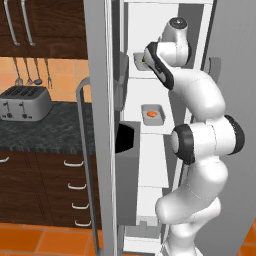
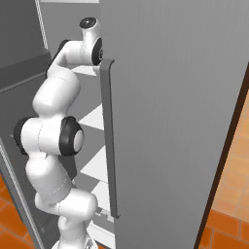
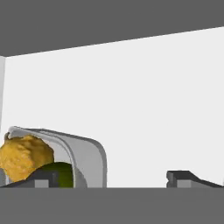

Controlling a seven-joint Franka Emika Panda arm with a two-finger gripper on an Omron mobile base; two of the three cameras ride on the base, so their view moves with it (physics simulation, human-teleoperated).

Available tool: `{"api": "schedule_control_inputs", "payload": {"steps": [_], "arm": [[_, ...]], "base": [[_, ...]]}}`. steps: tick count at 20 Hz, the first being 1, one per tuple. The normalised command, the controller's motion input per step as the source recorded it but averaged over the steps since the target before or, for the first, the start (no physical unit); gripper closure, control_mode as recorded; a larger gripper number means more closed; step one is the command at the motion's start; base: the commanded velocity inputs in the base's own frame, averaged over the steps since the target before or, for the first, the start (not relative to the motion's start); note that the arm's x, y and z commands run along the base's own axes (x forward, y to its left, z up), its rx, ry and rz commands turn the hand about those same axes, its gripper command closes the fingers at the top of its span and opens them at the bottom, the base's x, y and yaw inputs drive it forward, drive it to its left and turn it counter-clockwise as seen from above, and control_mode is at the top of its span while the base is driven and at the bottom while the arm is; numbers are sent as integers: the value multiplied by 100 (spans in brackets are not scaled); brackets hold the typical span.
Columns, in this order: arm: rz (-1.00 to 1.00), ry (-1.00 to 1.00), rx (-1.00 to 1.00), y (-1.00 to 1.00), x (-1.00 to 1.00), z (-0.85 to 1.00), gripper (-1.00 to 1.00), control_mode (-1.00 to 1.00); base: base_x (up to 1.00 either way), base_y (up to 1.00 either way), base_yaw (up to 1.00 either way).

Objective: Take the meat container that has the shrimp and place it on the second highest rack of the freezer. Then take the vegetable container that has the squash and lime and place it on the highest rack of the freezer.

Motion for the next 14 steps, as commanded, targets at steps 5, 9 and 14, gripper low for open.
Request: {"api": "schedule_control_inputs", "payload": {"steps": [5, 9, 14], "arm": [[-2, -1, 2, -3, -96, 4, -100, -100], [-11, -5, 0, 0, -100, 13, -100, -100], [-12, 3, 2, 0, -100, -1, -100, -100]], "base": [[0, 0, 0], [0, 0, 0], [0, 0, 0]]}}
